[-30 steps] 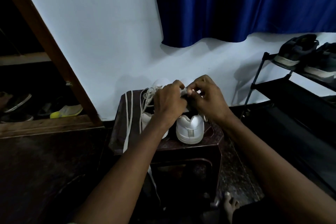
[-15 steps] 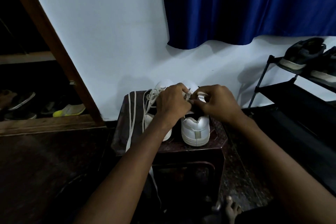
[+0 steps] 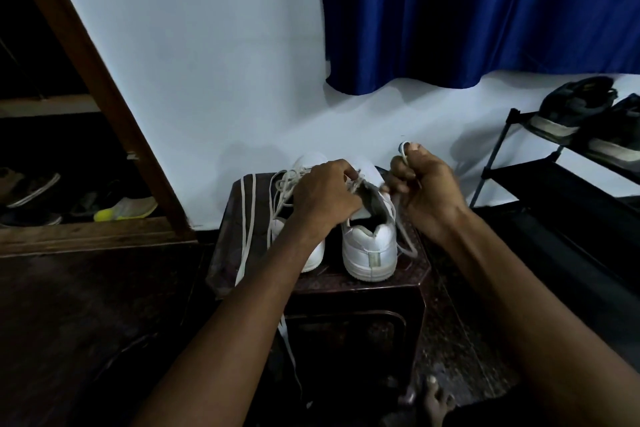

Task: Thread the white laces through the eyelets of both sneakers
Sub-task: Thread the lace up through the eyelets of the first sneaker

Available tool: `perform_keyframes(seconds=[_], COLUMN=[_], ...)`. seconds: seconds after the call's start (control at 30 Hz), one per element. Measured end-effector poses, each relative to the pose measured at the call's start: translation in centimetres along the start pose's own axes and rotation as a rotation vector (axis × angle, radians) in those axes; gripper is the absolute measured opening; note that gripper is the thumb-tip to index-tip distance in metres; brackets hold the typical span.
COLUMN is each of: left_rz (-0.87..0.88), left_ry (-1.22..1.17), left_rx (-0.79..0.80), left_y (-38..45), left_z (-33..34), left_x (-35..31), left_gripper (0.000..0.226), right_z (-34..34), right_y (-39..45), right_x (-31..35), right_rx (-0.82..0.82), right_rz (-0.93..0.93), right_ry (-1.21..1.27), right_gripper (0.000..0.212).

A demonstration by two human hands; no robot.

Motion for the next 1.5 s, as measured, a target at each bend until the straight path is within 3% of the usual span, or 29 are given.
perform_keyframes(seconds=[0.07,0.17,0.2,0.27,0.37,0.5,0.57,0.63,0.7,0.8,0.9,0.97,1.27,1.33,1.4,1.5], left_rz=[0.002,-0.001,-0.011,-0.026,-0.02,-0.014,-0.021,-0.021,-0.006,0.0,-0.007,0.018,0.196,0.146,0.065,0.092], left_ry=[-0.007,-0.048,-0.071,-0.116,-0.143,-0.159,-0.159,-0.142,-0.12,-0.097,-0.103,-0.055,0.263,0.098,-0.121,-0.215], left_rx=[0.002,0.002,0.003,0.01,0.013,0.064,0.078,0.076,0.081,0.084,0.026,-0.04,-0.256,-0.169,0.019,0.182], left_y=[0.0,0.1,0.1,0.2,0.2,-0.1,0.2,0.4,0.4,0.3,0.1,0.0,-0.9,0.1,1.1,1.6], left_z=[0.1,0.0,-0.1,-0.2,-0.4,-0.5,-0.6,-0.5,-0.2,-0.1,-0.2,-0.2,-0.2,0.3,0.8,1.2], left_x=[-0.1,0.0,0.1,0.3,0.3,0.0,0.1,0.2,0.2,0.0,0.0,0.0,-2.3,-1.6,-0.7,-0.3], left_gripper=[0.041,0.033,0.03,0.027,0.026,0.038,0.037,0.031,0.032,0.033,0.03,0.022,0.015,0.01,0.01,0.013], right_z=[-0.8,-1.1,-1.2,-0.8,-0.1,-1.2,-2.3,-3.0,-3.4,-3.3,-2.8,-2.6,-0.5,-0.4,-0.2,-0.2], right_y=[0.1,-0.1,-0.1,-0.3,-0.2,0.3,0.9,1.5,1.7,2.0,1.7,1.7,1.1,1.1,0.9,0.9], right_x=[0.6,1.3,1.0,0.2,-0.8,-1.8,-2.3,-3.2,-3.7,-4.0,-3.5,-3.1,-2.4,-2.4,-2.4,-2.8], right_rx=[-0.047,0.002,-0.003,0.023,0.098,0.032,-0.061,-0.121,-0.135,-0.108,-0.08,-0.079,0.091,0.106,0.132,0.17], right_rz=[-0.062,-0.327,-0.358,-0.38,-0.436,-0.283,-0.16,-0.042,0.025,-0.038,-0.204,-0.265,-0.402,-0.398,-0.415,-0.406], right_ry=[-0.313,-1.224,-1.376,-1.34,-1.29,-1.203,-0.907,-0.585,-0.442,-0.594,-0.881,-0.931,-1.217,-1.211,-1.216,-1.24], right_gripper=[0.038,0.046,0.041,0.029,0.035,0.016,0.014,0.026,0.032,0.031,0.018,0.011,0.031,0.025,0.022,0.02])
Point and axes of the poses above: each hand's wrist, its own y-axis towards the middle knuckle, its own z-axis out of the palm, x = y × z, the point moved 7 cm from there along y, towards the middle knuckle, and after that the axes turned 7 degrees about -z, right-handed, at the moved point
